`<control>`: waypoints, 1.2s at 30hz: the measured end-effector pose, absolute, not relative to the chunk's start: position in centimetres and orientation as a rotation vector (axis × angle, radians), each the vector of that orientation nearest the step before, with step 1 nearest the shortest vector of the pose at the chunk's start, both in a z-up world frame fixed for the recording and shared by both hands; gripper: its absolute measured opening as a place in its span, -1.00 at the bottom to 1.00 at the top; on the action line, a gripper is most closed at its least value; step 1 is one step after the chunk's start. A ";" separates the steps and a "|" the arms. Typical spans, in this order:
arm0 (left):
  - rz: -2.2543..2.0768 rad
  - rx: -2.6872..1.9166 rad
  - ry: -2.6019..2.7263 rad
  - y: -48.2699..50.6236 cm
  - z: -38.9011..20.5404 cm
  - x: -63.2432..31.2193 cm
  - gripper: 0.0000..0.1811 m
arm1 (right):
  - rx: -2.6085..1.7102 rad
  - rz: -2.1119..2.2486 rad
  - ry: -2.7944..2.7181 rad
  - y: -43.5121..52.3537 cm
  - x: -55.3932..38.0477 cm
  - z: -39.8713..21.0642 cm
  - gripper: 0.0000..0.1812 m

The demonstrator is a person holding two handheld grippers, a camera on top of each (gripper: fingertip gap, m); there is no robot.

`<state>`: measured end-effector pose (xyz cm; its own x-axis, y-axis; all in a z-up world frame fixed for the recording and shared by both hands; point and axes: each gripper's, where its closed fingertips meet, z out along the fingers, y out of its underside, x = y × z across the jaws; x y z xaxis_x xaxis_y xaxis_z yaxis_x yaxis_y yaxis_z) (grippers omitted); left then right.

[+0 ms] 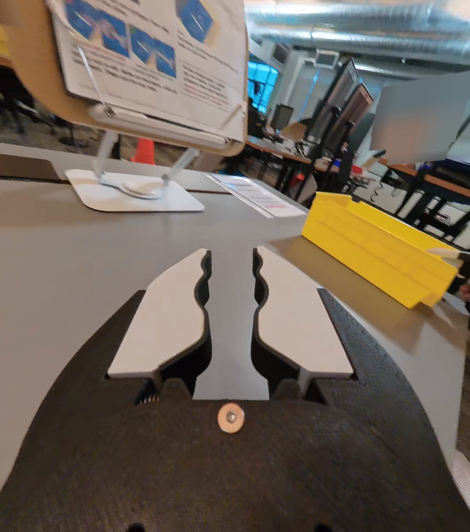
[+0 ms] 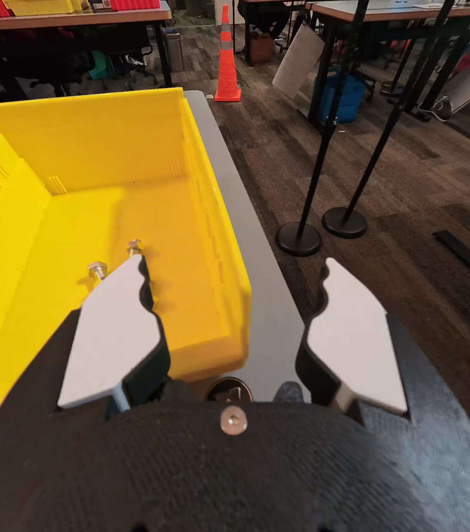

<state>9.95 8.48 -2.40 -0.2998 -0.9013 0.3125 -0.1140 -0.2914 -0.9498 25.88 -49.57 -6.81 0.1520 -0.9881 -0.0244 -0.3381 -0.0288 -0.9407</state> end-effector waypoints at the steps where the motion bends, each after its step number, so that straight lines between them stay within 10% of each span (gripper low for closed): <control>1: -1.644 -1.310 1.312 8.8 -2.1 9.9 -0.70 | -1.524 -0.891 1.333 -49.3 26.0 -6.9 0.25; 26: -1.612 -1.251 1.433 6.9 -2.8 9.4 -0.74 | -1.601 -0.781 1.288 -48.1 29.2 -8.2 -0.21; 36: -1.629 -1.291 1.388 8.0 -2.7 9.0 -0.74 | -1.639 -0.720 1.323 -47.8 29.5 -9.2 -0.73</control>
